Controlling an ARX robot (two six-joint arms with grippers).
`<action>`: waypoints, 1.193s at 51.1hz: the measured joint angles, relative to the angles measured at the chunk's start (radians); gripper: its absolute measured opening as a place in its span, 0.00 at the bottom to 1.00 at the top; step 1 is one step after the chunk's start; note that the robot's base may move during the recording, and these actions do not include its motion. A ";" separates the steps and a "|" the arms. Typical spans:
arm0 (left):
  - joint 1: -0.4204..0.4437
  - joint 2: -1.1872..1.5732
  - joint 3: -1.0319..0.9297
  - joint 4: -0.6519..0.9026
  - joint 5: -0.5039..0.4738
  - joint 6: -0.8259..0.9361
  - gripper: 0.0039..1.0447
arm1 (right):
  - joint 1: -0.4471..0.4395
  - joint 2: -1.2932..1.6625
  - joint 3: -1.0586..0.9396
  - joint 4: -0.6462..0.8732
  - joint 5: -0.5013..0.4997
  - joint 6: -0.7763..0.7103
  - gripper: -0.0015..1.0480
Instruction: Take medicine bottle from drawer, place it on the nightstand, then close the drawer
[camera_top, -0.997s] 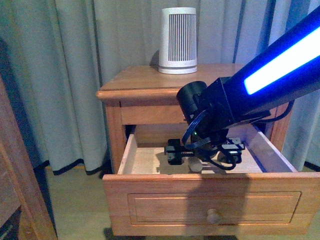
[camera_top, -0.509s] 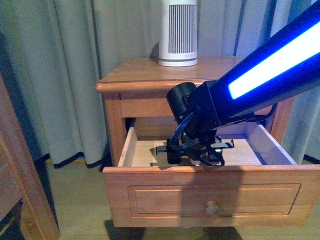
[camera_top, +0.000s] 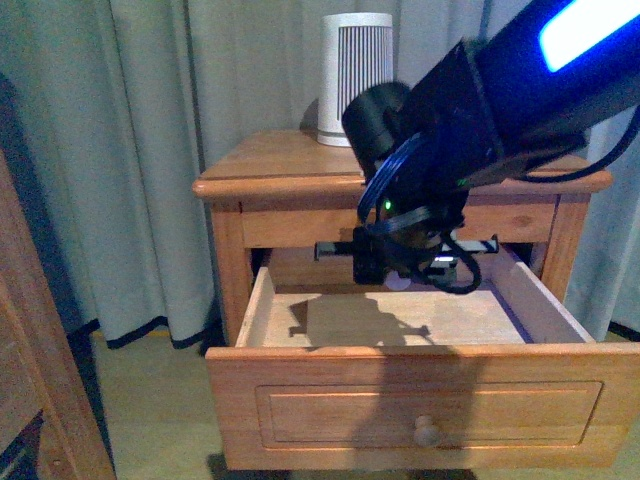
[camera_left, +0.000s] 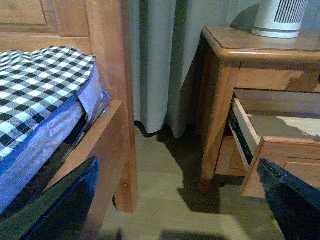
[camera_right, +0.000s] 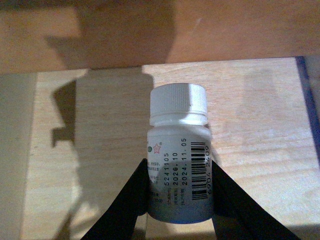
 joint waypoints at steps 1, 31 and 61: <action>0.000 0.000 0.000 0.000 0.000 0.000 0.94 | 0.000 -0.024 -0.009 -0.006 -0.003 0.002 0.28; 0.000 0.000 0.000 0.000 0.000 0.000 0.94 | -0.241 0.269 0.769 -0.233 0.051 -0.184 0.28; 0.000 0.000 0.000 0.000 0.000 0.000 0.94 | -0.247 0.223 0.590 -0.015 0.023 -0.216 0.88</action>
